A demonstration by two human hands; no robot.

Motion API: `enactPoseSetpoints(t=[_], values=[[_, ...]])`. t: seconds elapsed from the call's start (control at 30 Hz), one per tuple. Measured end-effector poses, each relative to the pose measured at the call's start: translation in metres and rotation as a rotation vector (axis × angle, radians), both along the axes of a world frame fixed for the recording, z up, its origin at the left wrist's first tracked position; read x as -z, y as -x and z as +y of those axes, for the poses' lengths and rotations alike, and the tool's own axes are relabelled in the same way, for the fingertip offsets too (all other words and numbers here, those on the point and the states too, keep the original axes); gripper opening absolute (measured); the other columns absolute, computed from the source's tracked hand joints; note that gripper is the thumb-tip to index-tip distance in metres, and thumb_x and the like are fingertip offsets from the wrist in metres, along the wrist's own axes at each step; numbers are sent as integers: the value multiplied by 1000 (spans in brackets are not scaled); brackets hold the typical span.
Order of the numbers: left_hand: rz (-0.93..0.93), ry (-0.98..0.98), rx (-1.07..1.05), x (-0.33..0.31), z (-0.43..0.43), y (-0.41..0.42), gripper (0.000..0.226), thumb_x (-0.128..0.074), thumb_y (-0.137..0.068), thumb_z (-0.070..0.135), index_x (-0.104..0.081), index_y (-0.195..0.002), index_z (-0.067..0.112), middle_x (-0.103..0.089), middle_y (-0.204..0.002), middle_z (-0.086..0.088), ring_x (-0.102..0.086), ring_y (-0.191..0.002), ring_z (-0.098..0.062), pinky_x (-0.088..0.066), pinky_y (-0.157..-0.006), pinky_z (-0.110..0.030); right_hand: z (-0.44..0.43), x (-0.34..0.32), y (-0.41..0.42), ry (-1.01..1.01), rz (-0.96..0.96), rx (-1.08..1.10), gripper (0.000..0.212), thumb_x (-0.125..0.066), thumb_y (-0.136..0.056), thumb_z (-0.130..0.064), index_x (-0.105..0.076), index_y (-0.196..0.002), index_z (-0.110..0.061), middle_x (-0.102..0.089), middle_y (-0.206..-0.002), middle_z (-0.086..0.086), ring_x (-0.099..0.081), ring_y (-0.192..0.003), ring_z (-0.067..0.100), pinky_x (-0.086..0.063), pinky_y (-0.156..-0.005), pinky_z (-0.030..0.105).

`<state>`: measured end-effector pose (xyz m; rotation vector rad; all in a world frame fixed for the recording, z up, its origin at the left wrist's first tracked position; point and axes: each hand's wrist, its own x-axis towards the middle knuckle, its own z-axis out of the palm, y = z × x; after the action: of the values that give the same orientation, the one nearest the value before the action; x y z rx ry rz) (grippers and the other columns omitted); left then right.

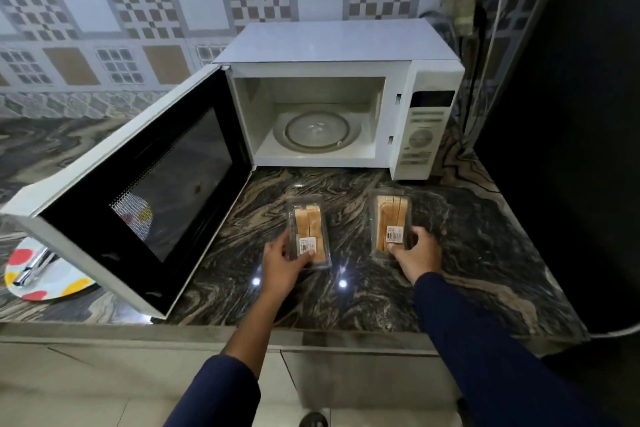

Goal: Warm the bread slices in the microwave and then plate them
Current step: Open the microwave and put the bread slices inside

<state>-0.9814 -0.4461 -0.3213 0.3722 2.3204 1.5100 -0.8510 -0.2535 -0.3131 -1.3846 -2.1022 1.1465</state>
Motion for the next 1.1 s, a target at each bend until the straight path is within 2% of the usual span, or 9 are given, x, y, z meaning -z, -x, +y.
enactPoseSetpoints(t=[0.13, 0.27, 0.4, 0.57, 0.67, 0.77, 0.9, 1.0, 1.1], values=[[-26, -46, 13, 2, -14, -1, 55, -67, -84, 13, -46, -135, 11, -52, -125, -10, -53, -111, -20, -45, -95, -31, -16, -12, 2, -279, 64, 52, 68, -68, -75, -2, -39, -136, -9, -40, -141, 14, -35, -132, 29, -29, -110, 40], [-25, -64, -15, 7, -28, -5, 40, -60, -89, 11, -54, -128, 5, -58, -117, -13, -56, -101, -15, -43, -91, -25, -32, -18, 14, -535, 214, -166, 39, -65, -72, 3, -61, -109, -5, -56, -115, 15, -51, -111, 32, -44, -97, 45], [-161, -186, -37, 10, -33, -8, 36, -56, -91, 6, -54, -126, -3, -64, -105, -15, -62, -90, -18, -50, -90, -32, -57, -16, 28, -456, 122, -632, 15, -62, -81, -6, -67, -95, -9, -59, -104, 7, -54, -103, 22, -43, -91, 29], [-178, -238, -32, 12, -35, -10, 36, -59, -88, 2, -56, -124, -2, -67, -93, -5, -63, -82, -9, -53, -81, -21, -78, -6, 42, -426, -132, -964, 22, -59, -86, -20, -66, -107, -16, -57, -111, 2, -47, -111, 20, -43, -96, 37], [-179, -248, -42, 14, -36, -12, 45, -65, -82, -1, -53, -126, -3, -65, -105, -14, -62, -90, -12, -52, -75, -10, -81, -6, 49, -386, -136, -994, 18, -57, -88, -19, -68, -102, -16, -59, -110, 3, -50, -110, 20, -45, -95, 38], [-199, -264, -40, 15, -37, -12, 52, -67, -78, -8, -50, -127, -6, -62, -116, -22, -60, -98, -19, -52, -76, -10, -80, -11, 58, -291, -98, -973, 10, -63, -85, -12, -72, -91, -11, -62, -104, 6, -57, -101, 21, -48, -92, 35], [-214, -263, -75, 15, -34, -11, 50, -65, -77, -12, -50, -125, -9, -61, -115, -24, -60, -93, -19, -52, -71, -9, -80, -17, 65, -220, -113, -954, 6, -66, -81, -7, -72, -84, -5, -60, -89, 1, -59, -90, 18, -48, -86, 29], [-231, -234, -99, 15, -30, -11, 47, -64, -77, -13, -52, -123, -9, -62, -102, -16, -59, -78, -9, -51, -66, -7, -78, -20, 71, -174, -185, -912, 8, -67, -80, -13, -72, -75, -16, -66, -89, 1, -62, -90, 19, -51, -86, 33], [-233, -205, -134, 14, -25, -11, 46, -66, -75, -13, -55, -119, -9, -61, -94, -12, -58, -75, -7, -50, -64, -5, -73, -24, 74, -145, -253, -889, 25, -68, -78, -17, -63, -59, -32, -67, -88, -6, -63, -91, 16, -52, -87, 34]])
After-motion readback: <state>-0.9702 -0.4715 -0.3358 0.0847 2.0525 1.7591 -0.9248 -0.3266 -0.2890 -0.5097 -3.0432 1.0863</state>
